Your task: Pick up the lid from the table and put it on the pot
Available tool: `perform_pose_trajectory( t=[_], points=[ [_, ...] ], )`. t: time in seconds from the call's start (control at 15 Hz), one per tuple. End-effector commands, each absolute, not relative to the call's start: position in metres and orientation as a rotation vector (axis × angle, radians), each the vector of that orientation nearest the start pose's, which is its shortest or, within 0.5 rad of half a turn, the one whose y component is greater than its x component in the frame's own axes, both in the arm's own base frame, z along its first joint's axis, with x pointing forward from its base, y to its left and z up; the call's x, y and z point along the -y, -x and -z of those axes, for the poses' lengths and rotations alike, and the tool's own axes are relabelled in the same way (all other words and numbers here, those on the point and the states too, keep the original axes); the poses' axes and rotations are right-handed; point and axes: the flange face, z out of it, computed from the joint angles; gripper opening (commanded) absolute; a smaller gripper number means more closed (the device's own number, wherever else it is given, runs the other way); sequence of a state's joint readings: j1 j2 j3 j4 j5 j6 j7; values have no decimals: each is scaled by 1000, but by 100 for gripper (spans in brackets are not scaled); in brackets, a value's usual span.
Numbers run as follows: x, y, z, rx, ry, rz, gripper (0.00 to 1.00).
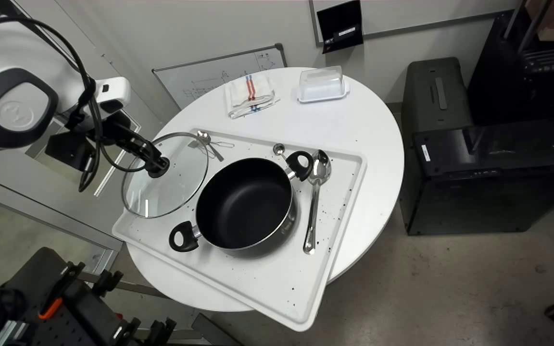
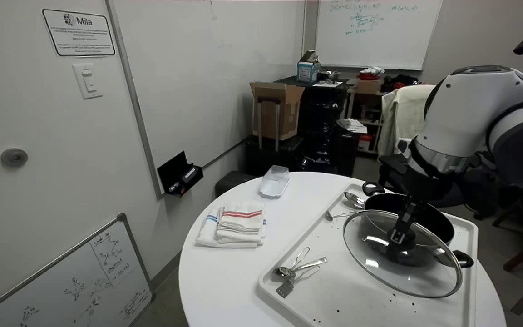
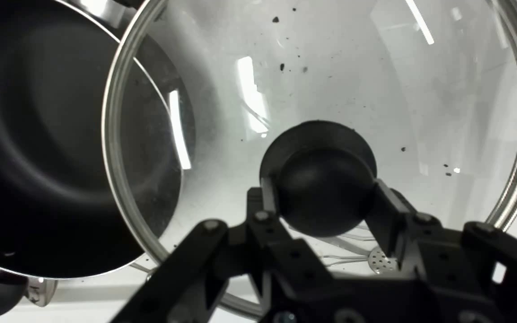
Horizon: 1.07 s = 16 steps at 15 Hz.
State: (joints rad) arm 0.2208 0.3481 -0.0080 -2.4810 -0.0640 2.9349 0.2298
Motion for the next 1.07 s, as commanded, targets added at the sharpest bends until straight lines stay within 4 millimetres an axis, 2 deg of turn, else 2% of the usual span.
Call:
perform_pose_trajectory(
  t=[0.0, 0.47, 1.0],
  points=[
    [-72, -463, -181, -62, 3131, 154, 25],
    [2, -470, -178, -378, 3114, 144, 25],
    [65, -480, -167, -640, 3112, 143, 25]
  ],
)
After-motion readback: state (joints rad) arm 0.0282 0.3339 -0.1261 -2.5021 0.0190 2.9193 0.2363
